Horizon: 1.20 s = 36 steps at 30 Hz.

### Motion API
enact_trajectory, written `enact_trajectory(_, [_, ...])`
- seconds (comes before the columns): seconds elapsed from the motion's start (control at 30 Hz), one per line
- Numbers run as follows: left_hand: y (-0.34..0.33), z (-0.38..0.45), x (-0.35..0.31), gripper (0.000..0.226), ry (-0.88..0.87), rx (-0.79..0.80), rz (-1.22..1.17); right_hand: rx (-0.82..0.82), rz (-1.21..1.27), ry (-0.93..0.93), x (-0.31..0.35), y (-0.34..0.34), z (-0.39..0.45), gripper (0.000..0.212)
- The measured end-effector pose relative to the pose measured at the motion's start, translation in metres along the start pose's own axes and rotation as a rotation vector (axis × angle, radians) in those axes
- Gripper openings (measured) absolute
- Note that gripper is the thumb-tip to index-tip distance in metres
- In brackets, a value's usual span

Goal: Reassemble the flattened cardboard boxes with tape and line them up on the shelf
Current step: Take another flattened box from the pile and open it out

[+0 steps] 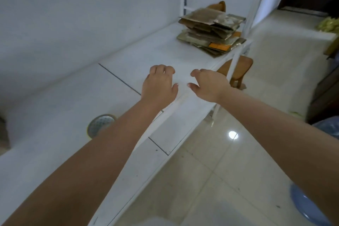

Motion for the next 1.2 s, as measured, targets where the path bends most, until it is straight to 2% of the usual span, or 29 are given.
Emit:
enact_trajectory(0.2, [-0.052,0.048,-0.034,0.042,-0.027,0.064,-0.013,-0.003,0.026,-0.056,-0.074,-0.012,0.024,0.044])
enact_trajectory(0.53, [-0.133,0.16,-0.042,0.042,-0.132,0.105,-0.031,-0.055,0.001,-0.109,-0.153,-0.04,0.127,0.041])
enact_trajectory(0.8, [-0.184,0.232,-0.074,0.039,-0.254,0.12,-0.069,-0.112,0.01,-0.245,-0.242,-0.058,0.177,0.036])
enact_trajectory(0.97, [-0.207,0.282,-0.076,0.036,-0.208,0.08,-0.082,-0.211,0.053,-0.331,-0.305,-0.066,0.218,0.031])
enact_trajectory(1.2, [-0.242,0.349,-0.086,0.034,-0.101,0.027,-0.048,-0.147,0.225,-0.461,-0.388,-0.104,0.262,0.033])
Point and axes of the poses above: each hand's wrist, its own z-axis towards the middle knuckle, its own y-axis out of the back of the hand, x = y × z, the point moved 9 cm from there along z, towards the middle knuckle, and after that the axes turned 14 degrees about -x, right-handed, at the moved point
